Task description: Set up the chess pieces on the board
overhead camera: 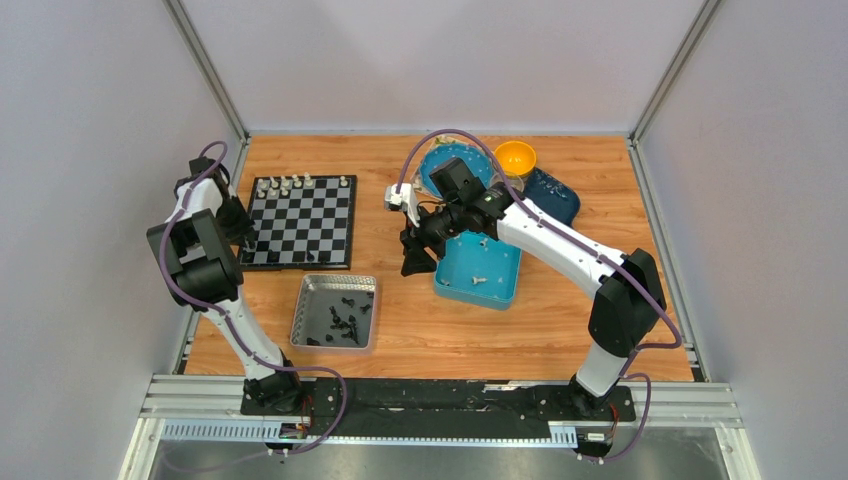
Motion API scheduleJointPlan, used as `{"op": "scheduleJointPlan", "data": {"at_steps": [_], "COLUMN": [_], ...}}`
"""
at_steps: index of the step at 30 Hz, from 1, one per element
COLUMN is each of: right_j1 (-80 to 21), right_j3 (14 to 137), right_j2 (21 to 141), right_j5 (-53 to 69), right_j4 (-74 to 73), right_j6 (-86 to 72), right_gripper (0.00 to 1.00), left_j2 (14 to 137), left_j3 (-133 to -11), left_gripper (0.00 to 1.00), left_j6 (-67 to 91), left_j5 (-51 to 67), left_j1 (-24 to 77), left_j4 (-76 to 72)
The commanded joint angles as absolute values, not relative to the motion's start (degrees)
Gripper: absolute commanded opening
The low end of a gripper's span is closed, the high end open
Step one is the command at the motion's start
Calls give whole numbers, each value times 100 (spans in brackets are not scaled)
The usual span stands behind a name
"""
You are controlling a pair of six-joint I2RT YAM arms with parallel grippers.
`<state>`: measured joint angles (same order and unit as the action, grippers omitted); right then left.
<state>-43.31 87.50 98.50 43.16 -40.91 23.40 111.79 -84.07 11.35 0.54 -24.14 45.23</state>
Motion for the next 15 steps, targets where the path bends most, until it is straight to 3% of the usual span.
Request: {"op": "scheduleJointPlan", "data": {"at_steps": [1, 9, 15], "right_j1": [-4307, -4315, -4315], "right_j3": [8965, 8947, 8947], "right_j2": [9852, 9818, 9747], "right_j5": [4438, 4456, 4684], "right_j4": [-4034, -4034, -4235], "right_j6": [2294, 2312, 2653], "right_gripper": [57, 57, 58], "left_j2": [11232, 11022, 10188], "left_j3": [-8648, -9016, -8967], "left_gripper": [37, 41, 57], "left_j6": [1055, 1125, 1055], "left_j5": [-132, -70, 420], "left_j1": [-2496, -2496, -2496], "left_j4": [4579, 4746, 4598]}}
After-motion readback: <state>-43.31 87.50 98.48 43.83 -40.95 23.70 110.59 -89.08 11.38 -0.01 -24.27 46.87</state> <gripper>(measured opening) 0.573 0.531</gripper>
